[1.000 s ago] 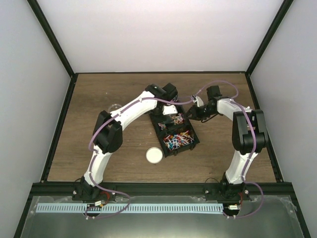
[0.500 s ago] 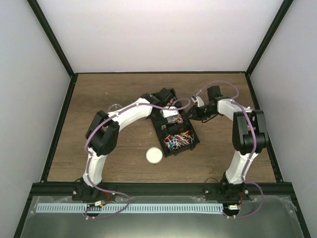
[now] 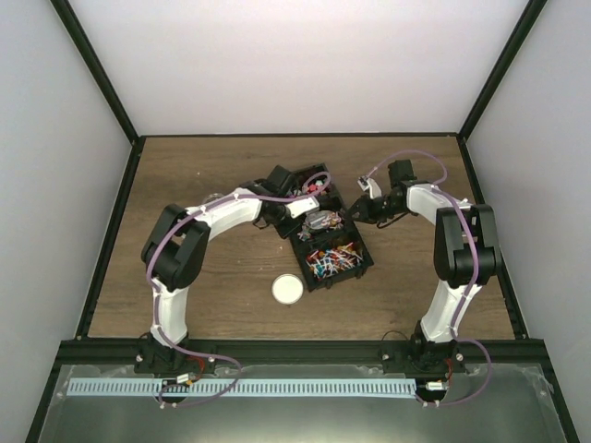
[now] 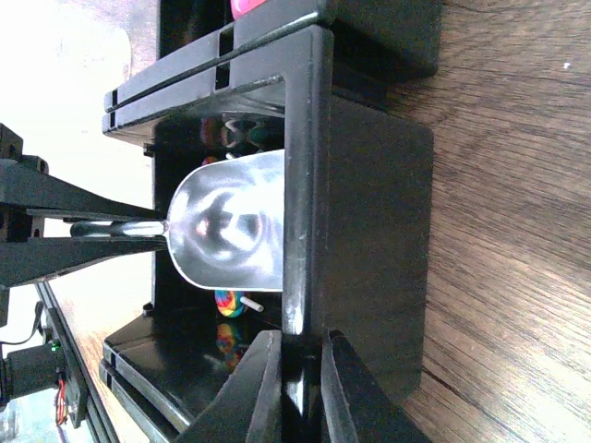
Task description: Pack the candies
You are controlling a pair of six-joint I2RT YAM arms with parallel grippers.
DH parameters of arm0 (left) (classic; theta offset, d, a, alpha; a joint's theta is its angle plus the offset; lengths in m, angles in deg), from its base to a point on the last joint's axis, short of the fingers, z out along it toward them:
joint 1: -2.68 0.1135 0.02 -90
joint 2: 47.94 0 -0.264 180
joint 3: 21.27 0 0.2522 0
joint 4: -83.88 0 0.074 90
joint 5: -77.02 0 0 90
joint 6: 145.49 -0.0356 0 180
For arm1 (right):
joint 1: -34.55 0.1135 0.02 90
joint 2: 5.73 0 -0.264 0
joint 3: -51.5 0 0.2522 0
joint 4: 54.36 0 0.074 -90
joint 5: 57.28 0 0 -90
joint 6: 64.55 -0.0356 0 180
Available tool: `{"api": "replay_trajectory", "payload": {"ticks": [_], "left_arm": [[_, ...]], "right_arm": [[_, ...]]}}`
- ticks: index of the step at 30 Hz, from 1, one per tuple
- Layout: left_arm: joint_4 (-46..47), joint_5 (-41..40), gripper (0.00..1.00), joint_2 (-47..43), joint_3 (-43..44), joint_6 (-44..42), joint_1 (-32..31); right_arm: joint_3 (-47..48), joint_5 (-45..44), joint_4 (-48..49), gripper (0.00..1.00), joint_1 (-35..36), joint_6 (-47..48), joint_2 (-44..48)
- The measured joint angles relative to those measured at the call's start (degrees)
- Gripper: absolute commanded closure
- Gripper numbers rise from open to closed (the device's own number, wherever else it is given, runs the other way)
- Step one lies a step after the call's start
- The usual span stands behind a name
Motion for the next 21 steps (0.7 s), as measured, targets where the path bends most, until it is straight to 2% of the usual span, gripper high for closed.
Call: {"api": "replay_trajectory", "payload": {"ticks": [6,11,17,21], "left_arm": [[6.56,6.49,0.96,-2.71,-5.77,2.16,2.32],[7.67,7.72,0.96,-2.78,-6.25,3.26,2.47],[11.91,10.12,0.96,-7.56,-13.22,2.27,4.07],[12.52,10.47,0.96,-8.31,-13.86,1.68,4.63]], "right_arm": [[-0.52,0.76,0.31,0.99,-0.02,0.31,0.00],[-0.52,0.72,0.39,0.99,-0.24,0.31,0.00],[-0.52,0.98,0.39,0.99,-0.26,0.35,0.00],[-0.52,0.98,0.35,0.99,-0.26,0.37,-0.02]]}}
